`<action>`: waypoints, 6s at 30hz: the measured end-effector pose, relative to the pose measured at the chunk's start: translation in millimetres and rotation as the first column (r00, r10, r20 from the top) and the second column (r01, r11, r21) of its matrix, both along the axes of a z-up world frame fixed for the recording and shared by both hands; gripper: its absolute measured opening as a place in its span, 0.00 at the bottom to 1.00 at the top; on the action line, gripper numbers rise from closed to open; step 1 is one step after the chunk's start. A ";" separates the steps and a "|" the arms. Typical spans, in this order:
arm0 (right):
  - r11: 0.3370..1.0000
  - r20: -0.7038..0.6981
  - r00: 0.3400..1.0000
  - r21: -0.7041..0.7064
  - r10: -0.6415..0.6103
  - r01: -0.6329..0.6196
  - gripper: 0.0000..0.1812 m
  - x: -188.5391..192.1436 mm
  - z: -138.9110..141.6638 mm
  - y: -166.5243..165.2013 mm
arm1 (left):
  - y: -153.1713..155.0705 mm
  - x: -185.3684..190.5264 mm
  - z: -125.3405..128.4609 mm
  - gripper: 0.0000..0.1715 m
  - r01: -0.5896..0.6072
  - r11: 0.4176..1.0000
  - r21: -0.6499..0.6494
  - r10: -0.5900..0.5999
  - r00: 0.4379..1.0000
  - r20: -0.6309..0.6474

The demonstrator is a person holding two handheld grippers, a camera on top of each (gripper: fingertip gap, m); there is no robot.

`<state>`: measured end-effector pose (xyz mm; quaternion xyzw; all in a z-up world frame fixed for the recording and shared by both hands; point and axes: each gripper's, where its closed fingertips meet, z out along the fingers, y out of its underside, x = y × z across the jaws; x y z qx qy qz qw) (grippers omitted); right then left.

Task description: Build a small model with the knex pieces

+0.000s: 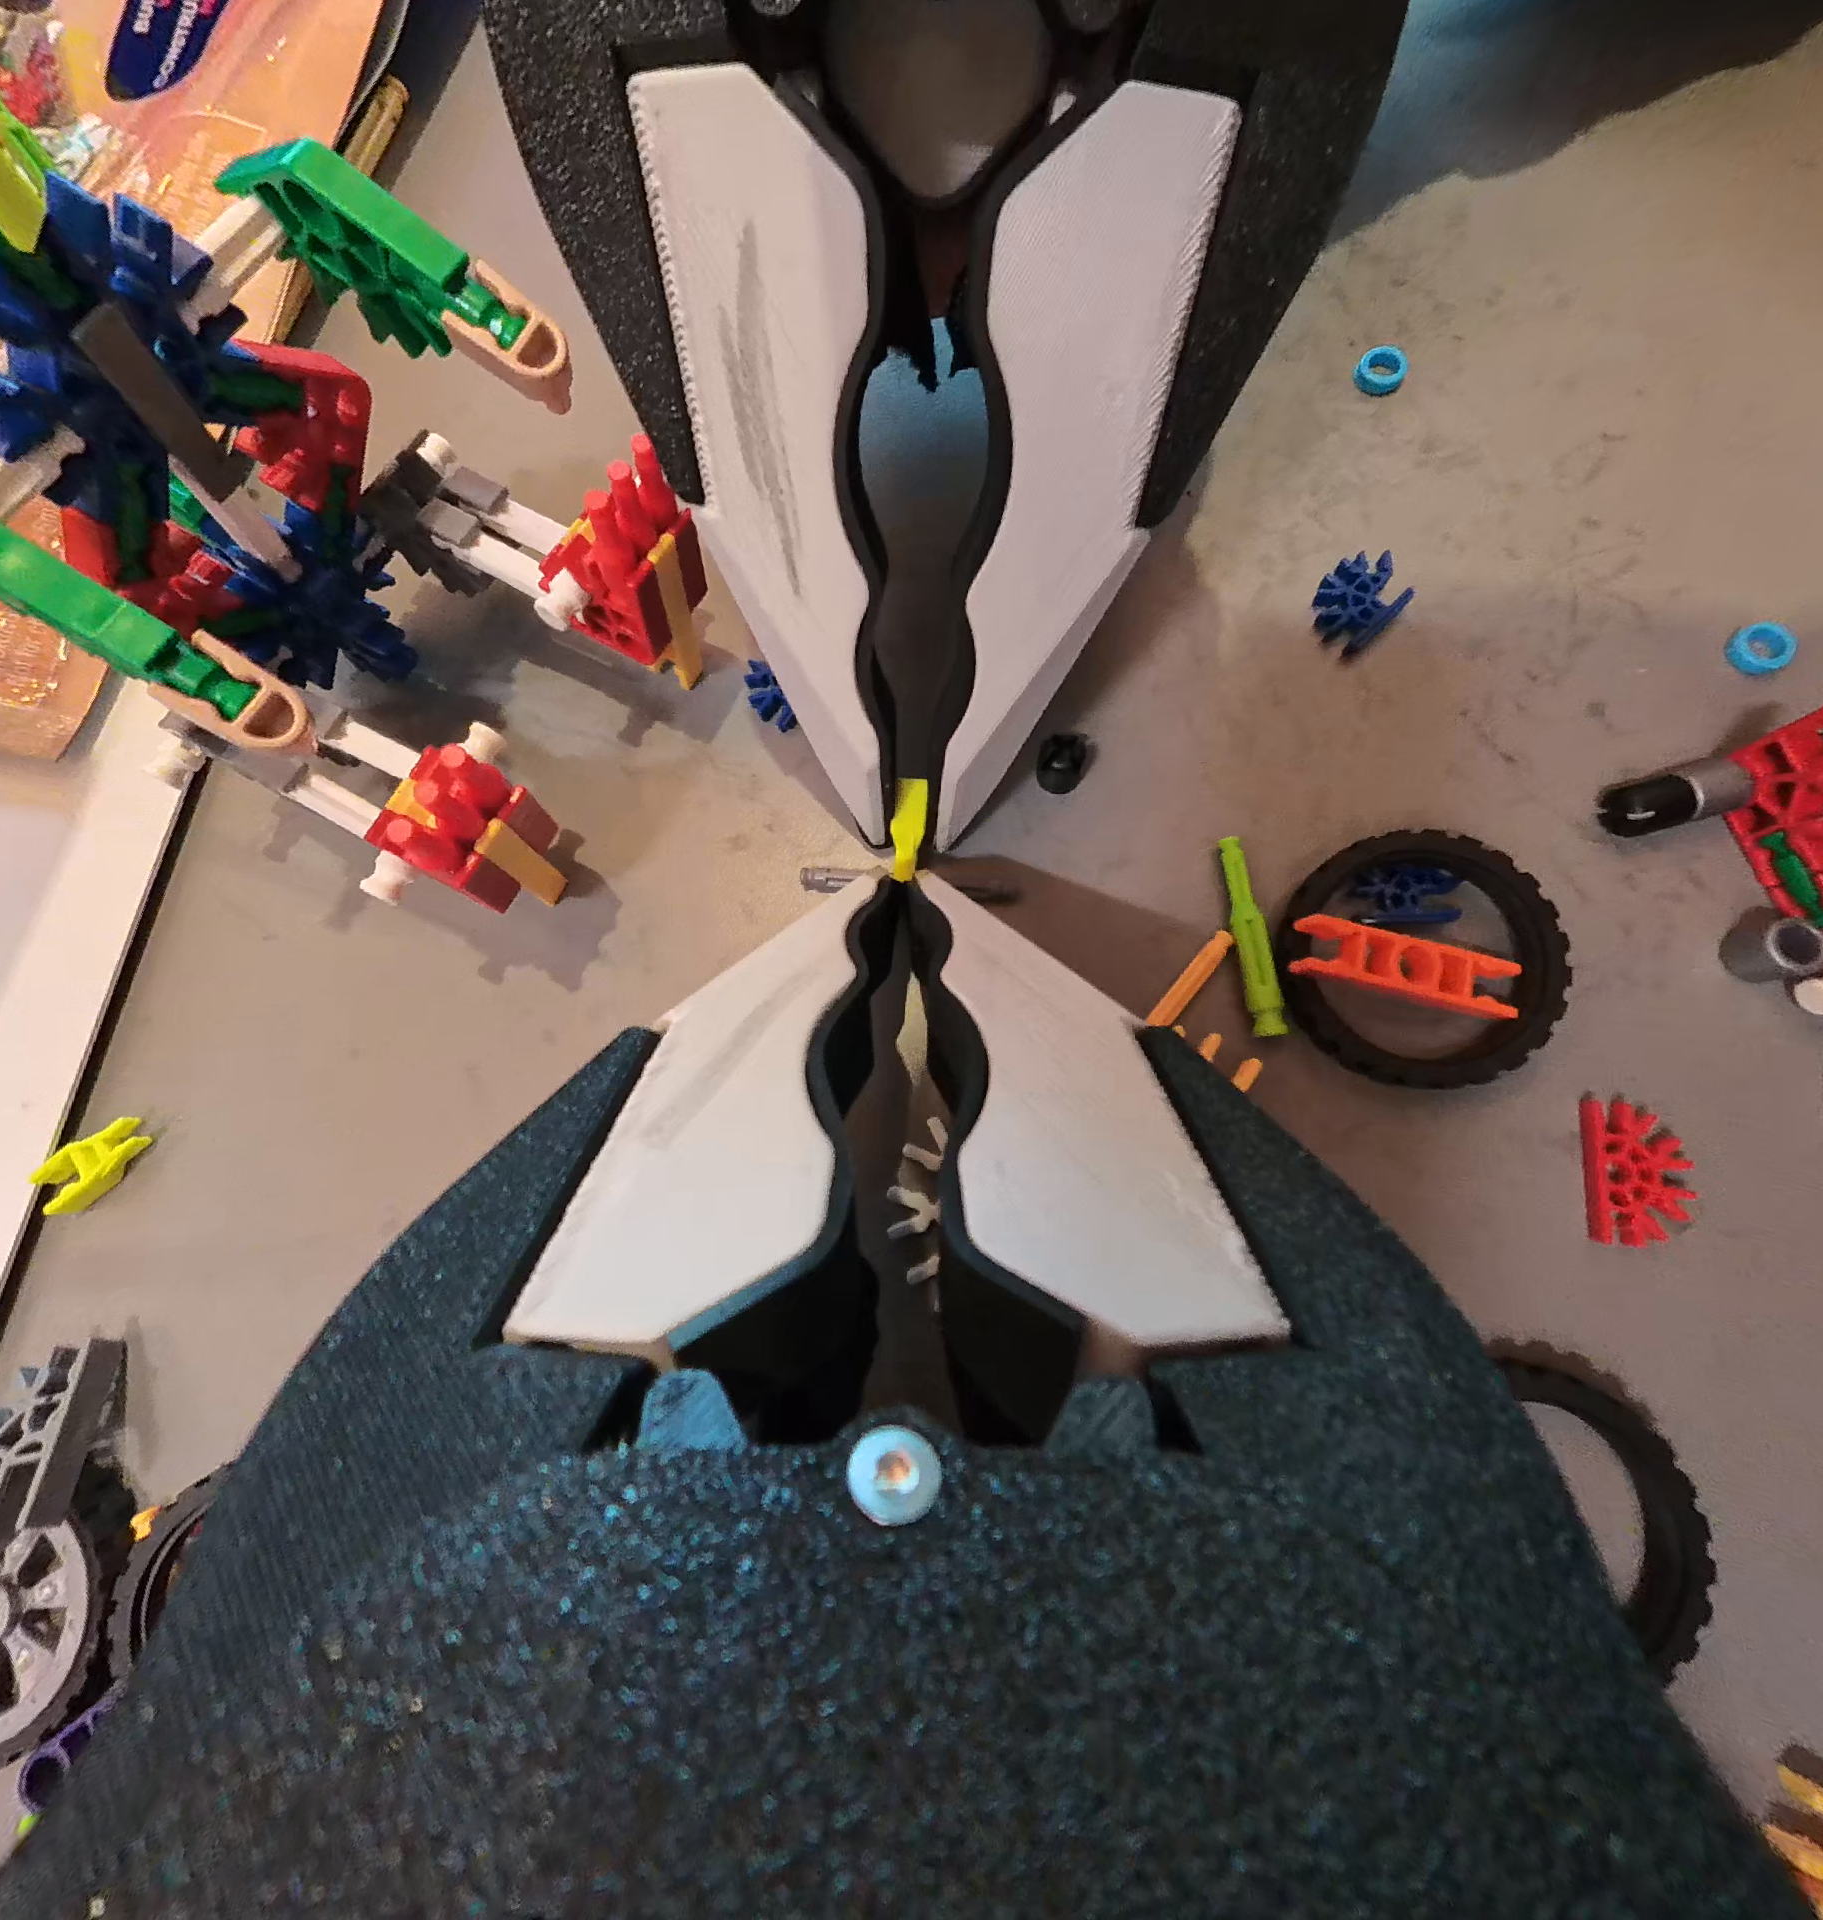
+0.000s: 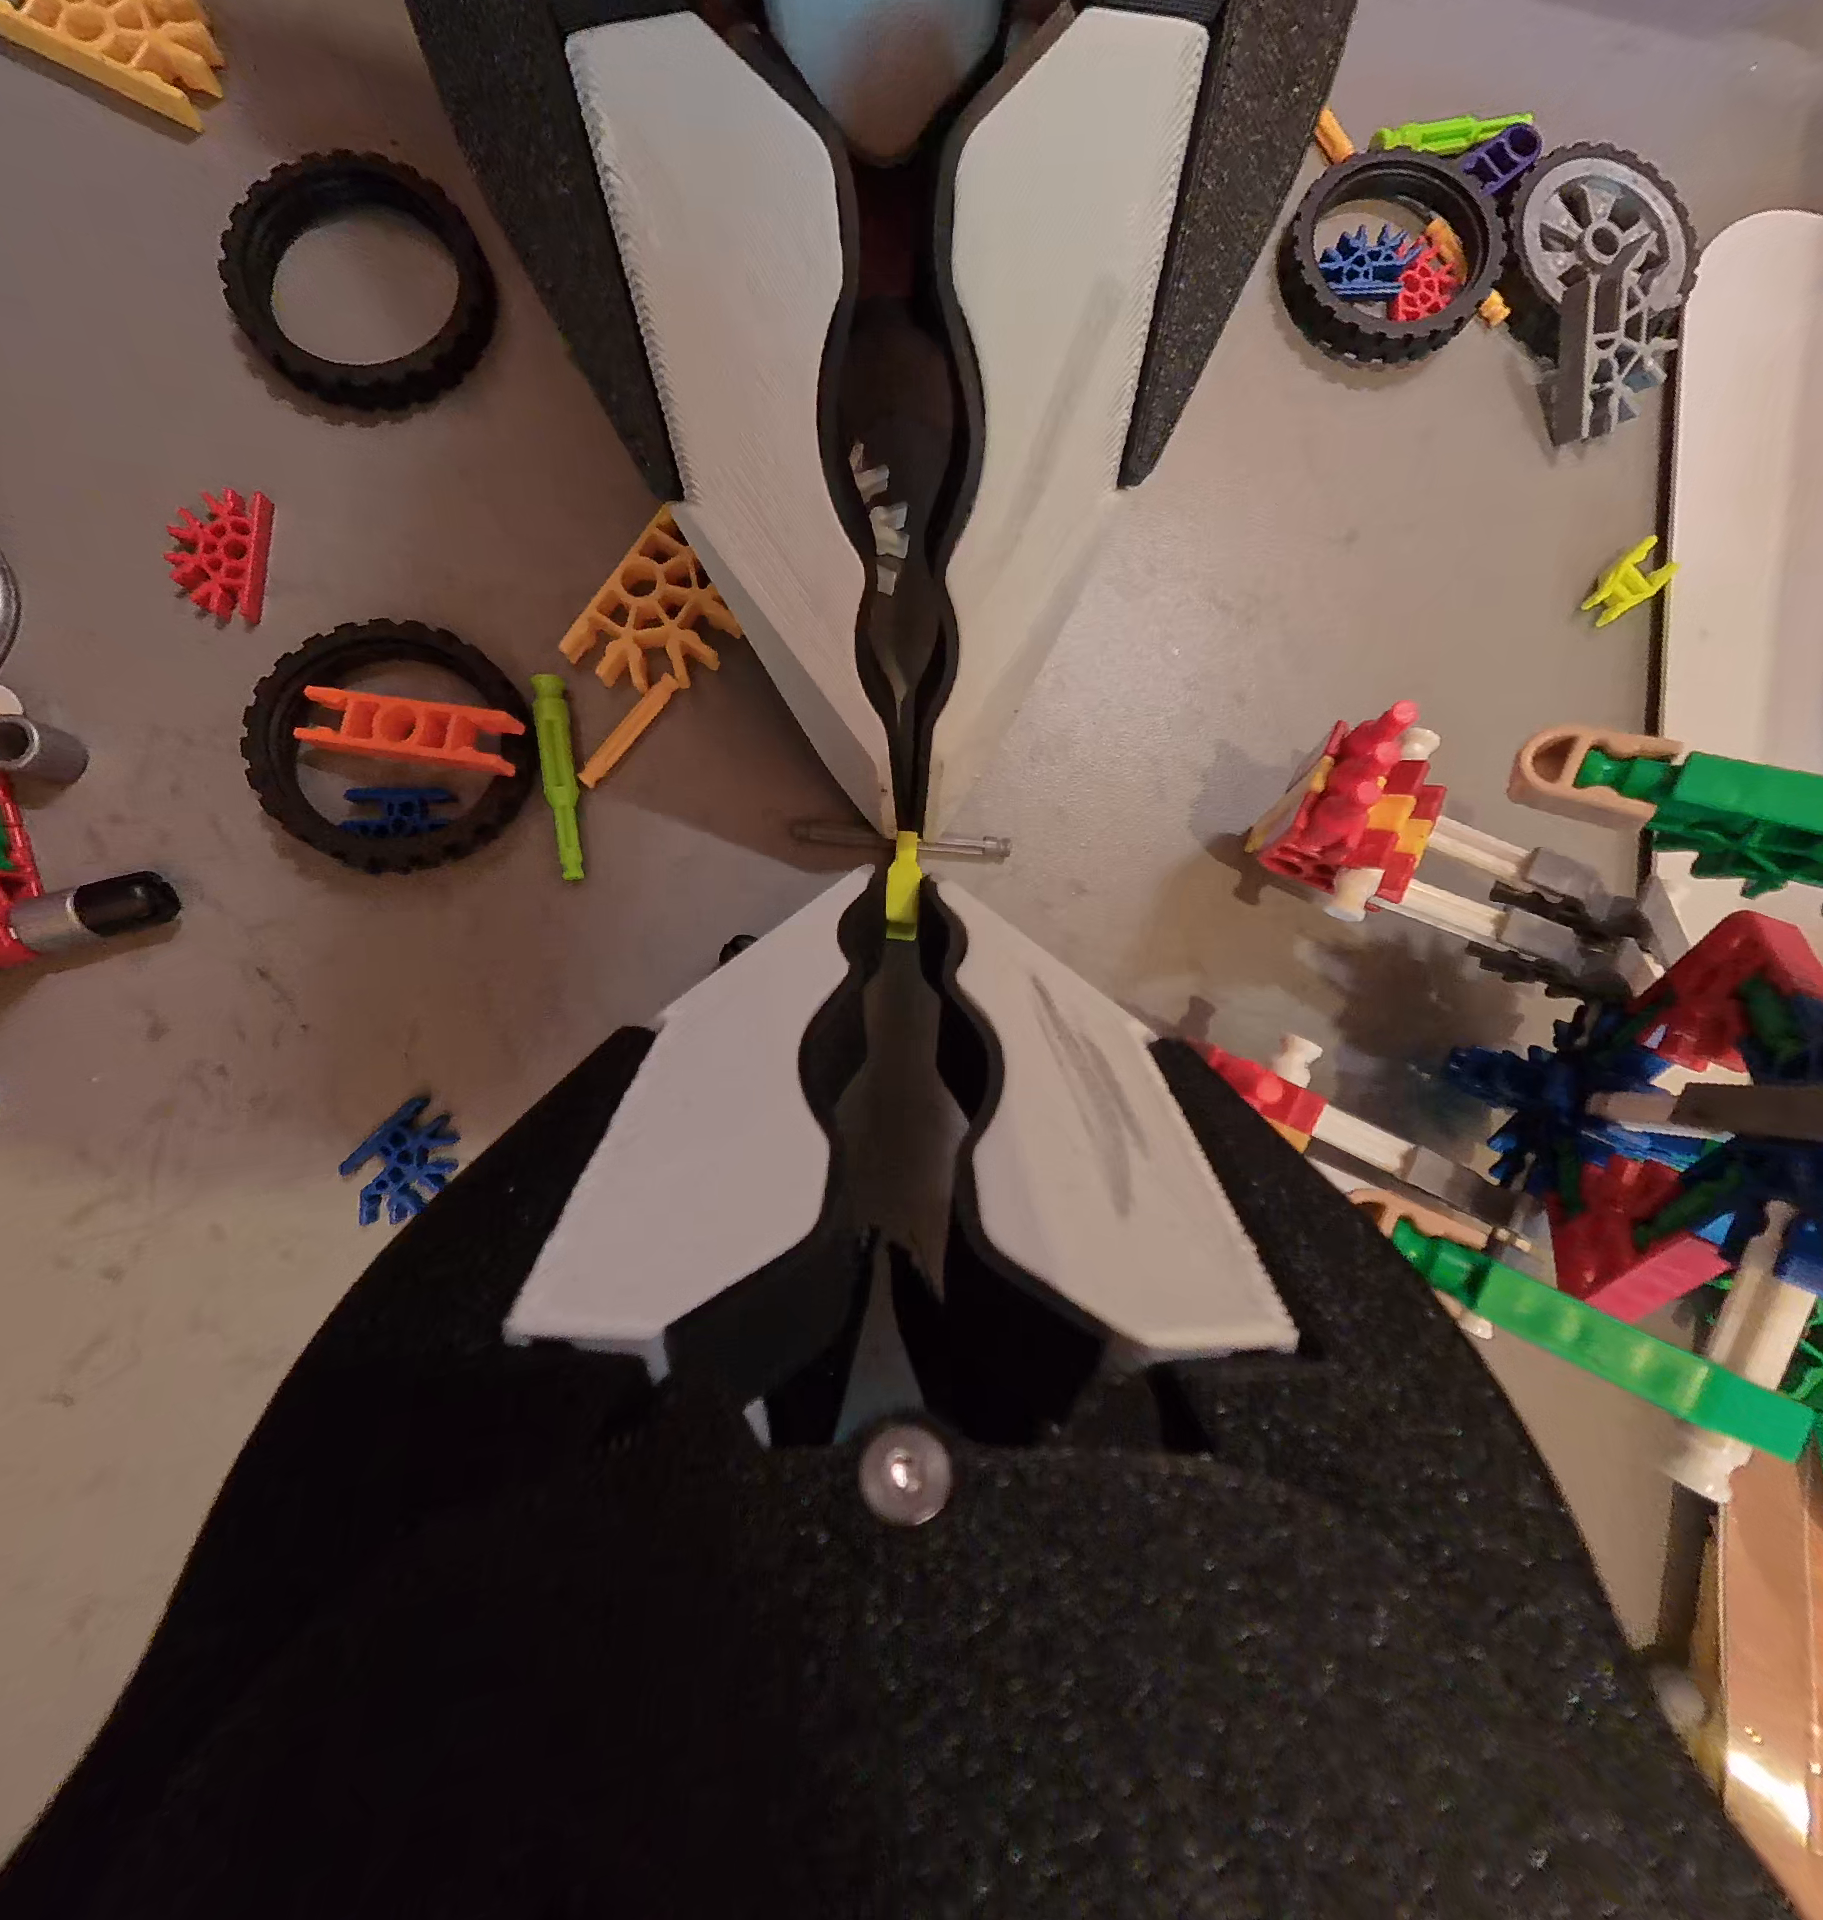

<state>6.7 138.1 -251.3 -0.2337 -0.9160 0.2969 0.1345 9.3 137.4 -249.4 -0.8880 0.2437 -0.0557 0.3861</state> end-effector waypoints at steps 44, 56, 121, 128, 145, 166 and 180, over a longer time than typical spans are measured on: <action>0.999 -0.035 0.998 0.001 -0.044 0.044 0.03 -3.9 4.1 9.6 | 3.5 -2.0 -1.0 0.00 -0.098 0.995 -0.032 0.099 0.994 0.051; 0.999 -0.015 0.999 -0.016 -0.034 0.034 0.10 1.0 6.7 8.5 | 4.6 -2.4 -1.0 0.00 -0.102 0.994 -0.032 0.103 0.993 0.049; 1.000 -0.046 0.999 0.005 -0.025 0.025 0.03 0.8 0.7 4.1 | -2.0 -8.6 2.4 0.12 -0.113 0.994 -0.003 0.113 0.993 0.033; 1.000 -0.042 0.999 0.001 -0.022 0.022 0.03 1.3 0.7 3.7 | -12.0 -8.5 3.8 0.08 -0.119 0.993 -0.025 0.120 0.993 0.011; 1.000 -0.035 0.999 -0.010 -0.002 0.002 0.03 3.8 0.5 -1.4 | -15.7 -4.2 -2.4 0.06 -0.179 0.983 -0.051 0.179 0.984 -0.004; 1.000 -0.043 0.999 -0.019 0.009 -0.009 0.03 3.5 0.2 -3.7 | -10.2 1.5 -2.4 0.05 -0.123 0.991 -0.045 0.123 0.992 0.003; 1.000 -0.038 0.999 -0.009 -0.002 0.002 0.03 3.5 0.2 -2.2 | -8.8 0.0 -2.5 0.07 -0.108 0.994 -0.036 0.109 0.994 0.023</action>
